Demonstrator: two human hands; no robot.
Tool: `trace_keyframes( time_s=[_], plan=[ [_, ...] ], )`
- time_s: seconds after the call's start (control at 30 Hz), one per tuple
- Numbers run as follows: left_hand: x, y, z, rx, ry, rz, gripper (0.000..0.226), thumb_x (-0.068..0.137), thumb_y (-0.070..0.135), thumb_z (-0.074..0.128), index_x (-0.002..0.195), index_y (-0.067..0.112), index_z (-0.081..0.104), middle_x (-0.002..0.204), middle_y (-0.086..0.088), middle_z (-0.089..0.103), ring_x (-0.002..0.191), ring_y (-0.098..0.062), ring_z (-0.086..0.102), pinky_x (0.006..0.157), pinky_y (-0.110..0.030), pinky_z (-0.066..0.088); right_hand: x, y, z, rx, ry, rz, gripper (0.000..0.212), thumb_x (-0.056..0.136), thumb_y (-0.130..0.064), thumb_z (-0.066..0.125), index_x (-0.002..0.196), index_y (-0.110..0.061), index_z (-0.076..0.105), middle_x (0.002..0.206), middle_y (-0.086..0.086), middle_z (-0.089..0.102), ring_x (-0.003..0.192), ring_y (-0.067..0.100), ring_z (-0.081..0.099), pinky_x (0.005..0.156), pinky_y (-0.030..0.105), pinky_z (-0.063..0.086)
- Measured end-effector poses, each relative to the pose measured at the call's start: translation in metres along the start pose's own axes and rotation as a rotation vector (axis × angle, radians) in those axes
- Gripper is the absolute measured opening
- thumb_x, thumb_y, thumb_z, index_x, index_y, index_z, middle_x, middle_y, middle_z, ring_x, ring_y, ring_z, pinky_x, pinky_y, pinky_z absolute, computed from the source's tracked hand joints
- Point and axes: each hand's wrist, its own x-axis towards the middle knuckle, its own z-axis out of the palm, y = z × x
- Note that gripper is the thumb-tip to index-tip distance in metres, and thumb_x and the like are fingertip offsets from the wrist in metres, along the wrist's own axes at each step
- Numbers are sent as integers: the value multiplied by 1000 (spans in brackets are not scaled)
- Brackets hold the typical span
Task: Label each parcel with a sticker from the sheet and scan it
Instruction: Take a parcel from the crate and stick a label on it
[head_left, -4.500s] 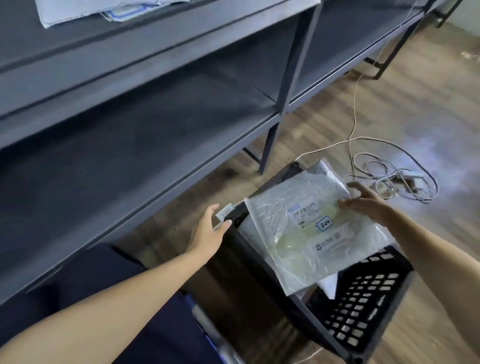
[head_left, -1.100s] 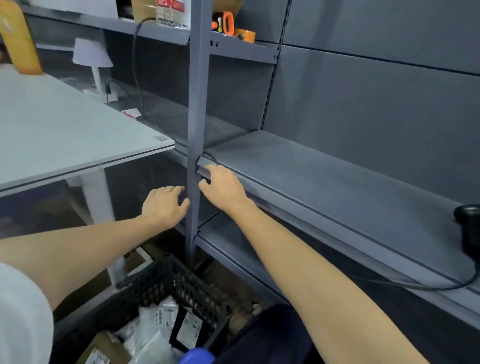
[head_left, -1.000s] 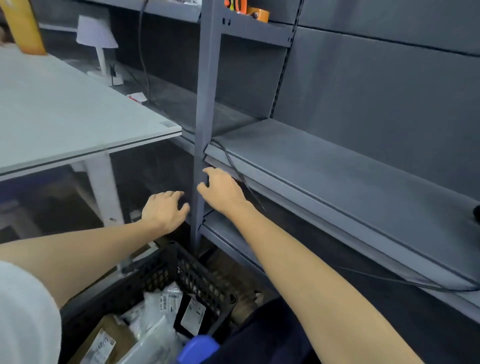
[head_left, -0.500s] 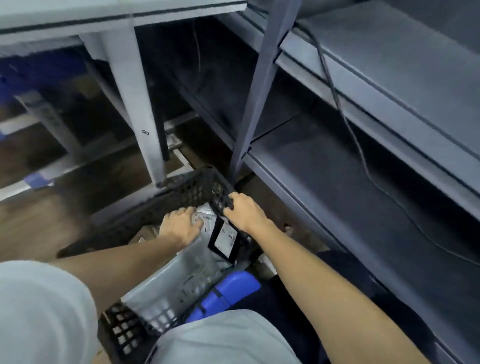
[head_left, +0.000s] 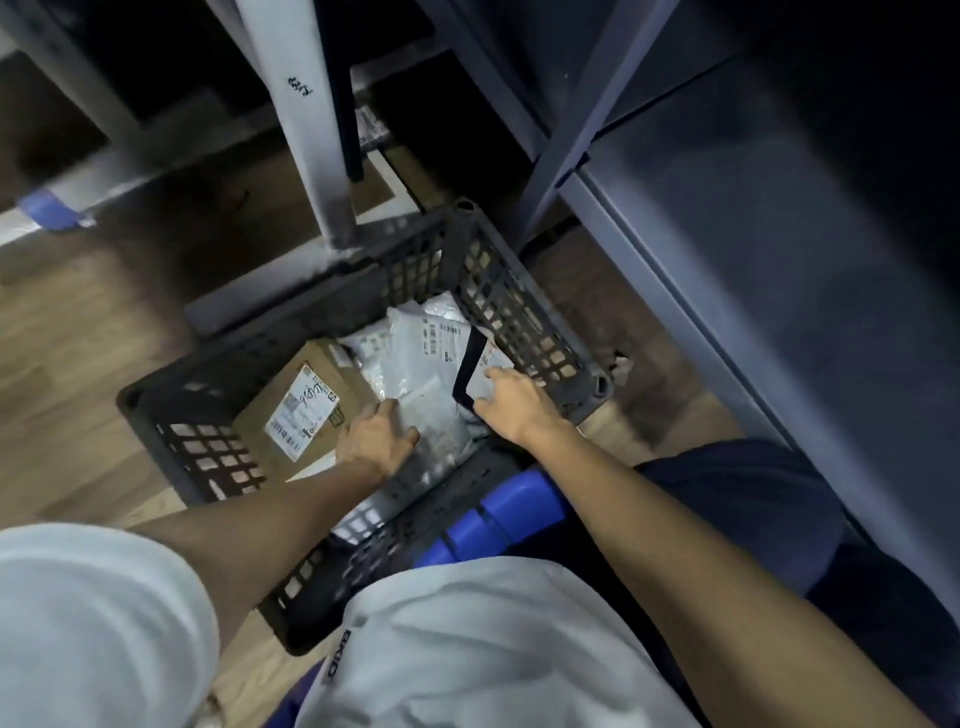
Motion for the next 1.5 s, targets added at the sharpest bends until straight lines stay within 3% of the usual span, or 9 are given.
trace_keyframes(
  time_s=[0.17, 0.27, 0.4, 0.57, 0.8, 0.9, 1.03, 1.27, 1.5],
  plan=[
    [-6, -10, 10, -2, 47, 7, 59, 84, 17, 67, 137, 19, 40, 127, -13, 54, 119, -31, 48, 94, -46, 41, 4, 5, 14, 25, -22, 23, 52, 95, -30, 51, 142, -11, 39, 141, 15, 46, 127, 32, 45, 102, 39, 40],
    [-9, -14, 20, -76, -29, 9, 50, 83, 11, 67, 129, 17, 48, 115, -14, 63, 103, -32, 60, 80, -37, 47, 5, 7, 17, 42, -21, 32, 52, 95, -30, 52, 142, -10, 40, 141, 15, 46, 127, 32, 45, 103, 39, 39],
    [-14, -21, 38, -104, -220, -13, 52, 84, 16, 67, 134, 20, 51, 121, -16, 63, 110, -30, 59, 91, -31, 47, 6, 11, 19, 59, -27, 42, 52, 95, -30, 53, 141, -10, 40, 140, 15, 46, 126, 32, 46, 103, 41, 40],
    [-17, -22, 50, -101, -275, -24, 43, 89, 20, 60, 132, 19, 54, 123, -18, 60, 114, -33, 56, 93, -30, 44, 4, 18, 20, 63, -58, 60, 55, 94, -32, 52, 142, -11, 38, 143, 14, 43, 127, 34, 45, 103, 42, 41],
    [-15, -30, 27, -133, -129, -65, 51, 86, 26, 70, 133, 25, 50, 113, -10, 64, 104, -28, 60, 86, -31, 46, 4, 18, 16, 76, -48, 67, 51, 94, -29, 52, 140, -11, 41, 140, 14, 45, 124, 34, 47, 101, 41, 42],
    [-20, -30, 19, -107, -72, -103, 30, 87, 33, 68, 108, 14, 59, 103, -13, 67, 98, -29, 61, 82, -35, 48, 2, 18, 11, 65, -41, 59, 51, 94, -28, 51, 141, -11, 41, 140, 14, 46, 125, 33, 47, 102, 41, 41],
    [-27, -26, 6, -146, 22, -103, 20, 92, 30, 62, 85, 17, 47, 100, -14, 63, 85, -23, 51, 75, -31, 39, -2, 18, 2, 69, -24, 52, 54, 95, -27, 50, 145, -11, 36, 143, 14, 43, 128, 32, 45, 103, 40, 39],
    [-29, -5, -31, -175, 173, -69, 13, 93, 13, 55, 104, 11, 60, 107, -13, 65, 96, -28, 57, 74, -29, 36, -13, 9, -33, 23, 65, 16, 49, 96, -27, 47, 140, -9, 39, 139, 15, 46, 126, 33, 46, 100, 40, 39],
    [-42, 13, -77, -286, 361, -15, 19, 94, 19, 54, 111, 14, 63, 107, -16, 67, 103, -38, 58, 79, -37, 42, -40, -6, -82, -3, 201, -53, 42, 95, -27, 48, 133, -10, 44, 136, 14, 49, 123, 33, 48, 97, 39, 41]
  ],
)
